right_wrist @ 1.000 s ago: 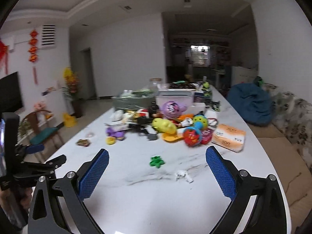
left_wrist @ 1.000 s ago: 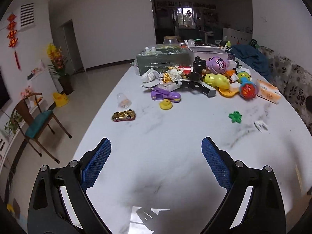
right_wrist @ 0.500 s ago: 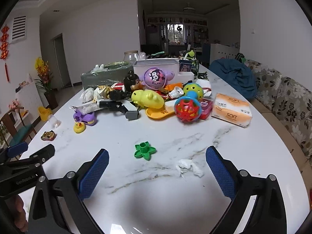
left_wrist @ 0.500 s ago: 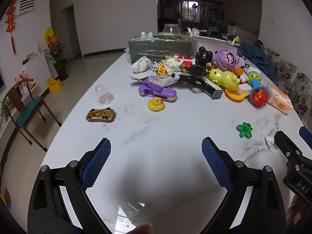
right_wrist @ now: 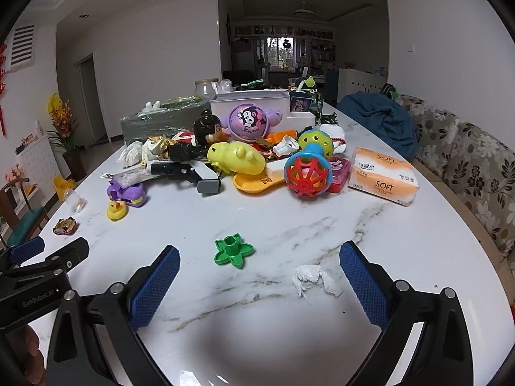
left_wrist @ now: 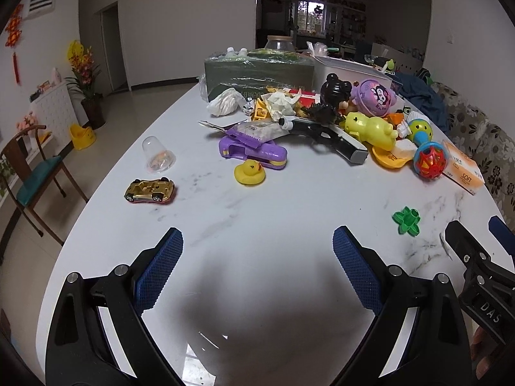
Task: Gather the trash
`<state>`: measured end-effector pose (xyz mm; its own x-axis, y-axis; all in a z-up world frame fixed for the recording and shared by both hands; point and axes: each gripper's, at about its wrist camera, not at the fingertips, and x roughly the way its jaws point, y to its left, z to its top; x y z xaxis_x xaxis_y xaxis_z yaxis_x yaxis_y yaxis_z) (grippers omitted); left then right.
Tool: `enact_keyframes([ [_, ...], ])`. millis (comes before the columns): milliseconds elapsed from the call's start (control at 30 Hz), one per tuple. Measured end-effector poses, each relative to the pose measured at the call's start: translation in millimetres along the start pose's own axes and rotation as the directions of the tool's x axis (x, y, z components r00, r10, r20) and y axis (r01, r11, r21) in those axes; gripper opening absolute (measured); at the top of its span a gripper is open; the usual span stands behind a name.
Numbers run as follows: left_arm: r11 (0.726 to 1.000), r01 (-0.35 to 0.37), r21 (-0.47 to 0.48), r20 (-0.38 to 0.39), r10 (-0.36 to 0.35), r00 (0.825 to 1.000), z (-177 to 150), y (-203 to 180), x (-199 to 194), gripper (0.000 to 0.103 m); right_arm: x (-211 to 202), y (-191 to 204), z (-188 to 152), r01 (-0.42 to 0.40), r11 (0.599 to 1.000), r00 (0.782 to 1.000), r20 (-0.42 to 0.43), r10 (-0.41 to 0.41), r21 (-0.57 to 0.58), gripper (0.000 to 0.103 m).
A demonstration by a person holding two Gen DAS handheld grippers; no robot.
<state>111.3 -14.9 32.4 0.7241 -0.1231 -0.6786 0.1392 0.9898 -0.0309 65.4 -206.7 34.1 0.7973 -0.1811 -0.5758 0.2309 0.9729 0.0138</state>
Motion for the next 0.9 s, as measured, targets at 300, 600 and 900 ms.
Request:
enact_keyframes([
  [300, 1.000, -0.015, 0.022, 0.018, 0.015, 1.000, 0.5, -0.2, -2.3, 0.092, 0.1, 3.3, -1.6, -0.006, 1.000, 1.000, -0.002, 0.006, -0.014, 0.098],
  [600, 0.999, 0.030, -0.019, 0.011, -0.029, 1.000, 0.4, 3.7, -5.2, 0.092, -2.2, 0.9, -5.5, -0.009, 1.000, 1.000, -0.002, 0.009, -0.003, 0.098],
  [900, 0.998, 0.048, -0.035, -0.003, -0.048, 0.999, -0.8, 7.2, -3.4, 0.092, -2.7, 1.6, -8.1, -0.015, 1.000, 1.000, -0.010, 0.015, -0.001, 0.098],
])
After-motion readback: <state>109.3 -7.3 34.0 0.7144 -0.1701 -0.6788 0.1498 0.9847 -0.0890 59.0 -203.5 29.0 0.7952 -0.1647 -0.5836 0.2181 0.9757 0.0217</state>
